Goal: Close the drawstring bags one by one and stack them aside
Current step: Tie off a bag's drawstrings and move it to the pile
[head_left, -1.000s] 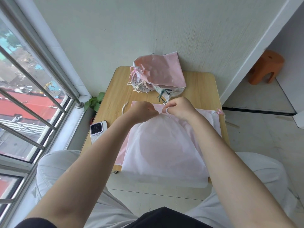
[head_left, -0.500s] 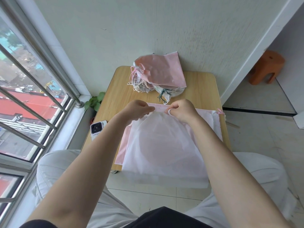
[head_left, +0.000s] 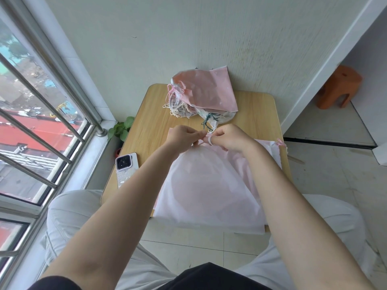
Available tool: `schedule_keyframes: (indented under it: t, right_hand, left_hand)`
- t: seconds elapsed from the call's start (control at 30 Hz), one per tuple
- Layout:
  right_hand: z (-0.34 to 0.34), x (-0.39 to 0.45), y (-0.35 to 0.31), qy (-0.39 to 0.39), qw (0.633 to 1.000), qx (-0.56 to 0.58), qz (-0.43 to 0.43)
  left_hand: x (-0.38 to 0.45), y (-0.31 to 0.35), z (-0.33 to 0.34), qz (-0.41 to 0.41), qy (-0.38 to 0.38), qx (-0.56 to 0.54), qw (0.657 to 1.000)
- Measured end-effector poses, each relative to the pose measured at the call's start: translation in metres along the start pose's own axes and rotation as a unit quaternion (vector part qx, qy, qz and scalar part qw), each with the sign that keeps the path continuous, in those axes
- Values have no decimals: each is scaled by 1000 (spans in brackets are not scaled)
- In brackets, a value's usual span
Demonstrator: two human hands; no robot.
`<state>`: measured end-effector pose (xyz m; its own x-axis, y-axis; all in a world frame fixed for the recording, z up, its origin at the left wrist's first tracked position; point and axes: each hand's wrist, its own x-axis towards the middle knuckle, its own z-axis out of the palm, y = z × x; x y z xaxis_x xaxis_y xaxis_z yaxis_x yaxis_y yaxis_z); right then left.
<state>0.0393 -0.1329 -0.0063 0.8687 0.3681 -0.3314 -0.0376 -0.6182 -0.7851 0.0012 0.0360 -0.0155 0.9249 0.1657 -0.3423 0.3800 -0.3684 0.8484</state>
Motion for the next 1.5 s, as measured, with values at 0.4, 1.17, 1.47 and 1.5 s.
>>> schedule_keyframes:
  t: [0.4,1.17,1.47,1.5]
  right_hand:
    - [-13,19,-27,23,945,323,-37]
    - [12,4,13,19,967,252,17]
    - [21,1,-7,6,993,105,-59]
    - [21,0,-9,10,995,79,-66]
  left_hand:
    - [-4,-10,-2,56,-63,8,996]
    - [11,-20,-12,-23,-52,-104,993]
    - [6,-9,-9,23,-39,-40,998]
    - [6,-9,-9,24,-37,-30,999]
